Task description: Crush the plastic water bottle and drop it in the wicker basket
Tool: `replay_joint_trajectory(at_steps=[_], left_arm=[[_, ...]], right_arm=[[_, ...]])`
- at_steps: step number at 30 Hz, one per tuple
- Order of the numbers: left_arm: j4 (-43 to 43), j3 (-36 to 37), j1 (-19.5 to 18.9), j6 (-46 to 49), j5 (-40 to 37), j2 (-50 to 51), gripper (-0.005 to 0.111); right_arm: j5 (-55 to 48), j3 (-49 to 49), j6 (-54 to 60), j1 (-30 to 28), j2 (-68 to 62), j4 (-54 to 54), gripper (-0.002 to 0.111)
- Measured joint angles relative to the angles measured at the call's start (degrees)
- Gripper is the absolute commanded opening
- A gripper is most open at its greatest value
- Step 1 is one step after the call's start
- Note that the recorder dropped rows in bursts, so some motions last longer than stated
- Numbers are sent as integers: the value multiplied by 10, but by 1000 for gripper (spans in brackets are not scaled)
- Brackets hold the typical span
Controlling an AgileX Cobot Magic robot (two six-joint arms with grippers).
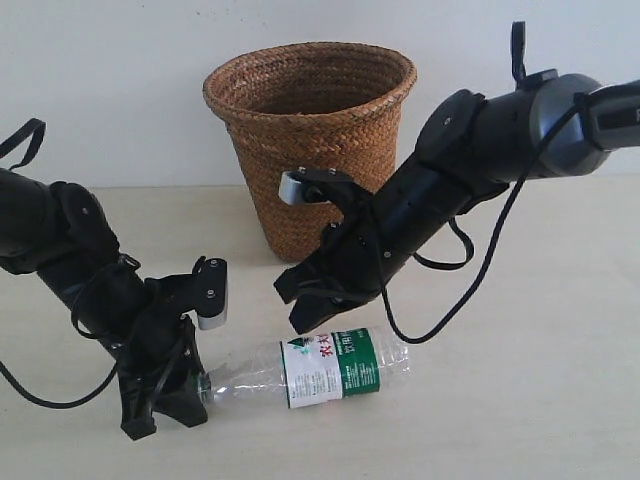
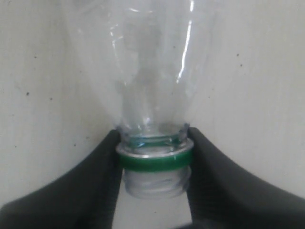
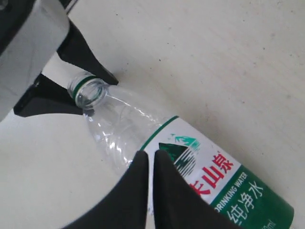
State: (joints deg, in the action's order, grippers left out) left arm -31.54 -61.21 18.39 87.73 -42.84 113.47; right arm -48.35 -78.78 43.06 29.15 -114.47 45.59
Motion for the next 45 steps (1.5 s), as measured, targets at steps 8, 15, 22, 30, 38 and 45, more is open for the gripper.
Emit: replay_joint_trajectory(at_steps=[8,15,22,30,38,45], left_arm=[[0,0,0,0,0,0,4],[2,0,0,0,0,0,4],[3,0,0,0,0,0,4],[-5,0,0,1,-2,0,4],[-13,0,0,0,-6,0,4],[-14,0,0,0,-12,0,4]], right_arm=[[1,-1,4,0,-41,10,0],[-2,-10,6,-2,-73,17,0],[-33,-27,-25,-5,-94,1,0],[-78,-67,-112,-5,-121,-58,0],[-142,-134,-160,-4,-164,-86,0],[-178,-154,-200,-5,-177,-96,0]])
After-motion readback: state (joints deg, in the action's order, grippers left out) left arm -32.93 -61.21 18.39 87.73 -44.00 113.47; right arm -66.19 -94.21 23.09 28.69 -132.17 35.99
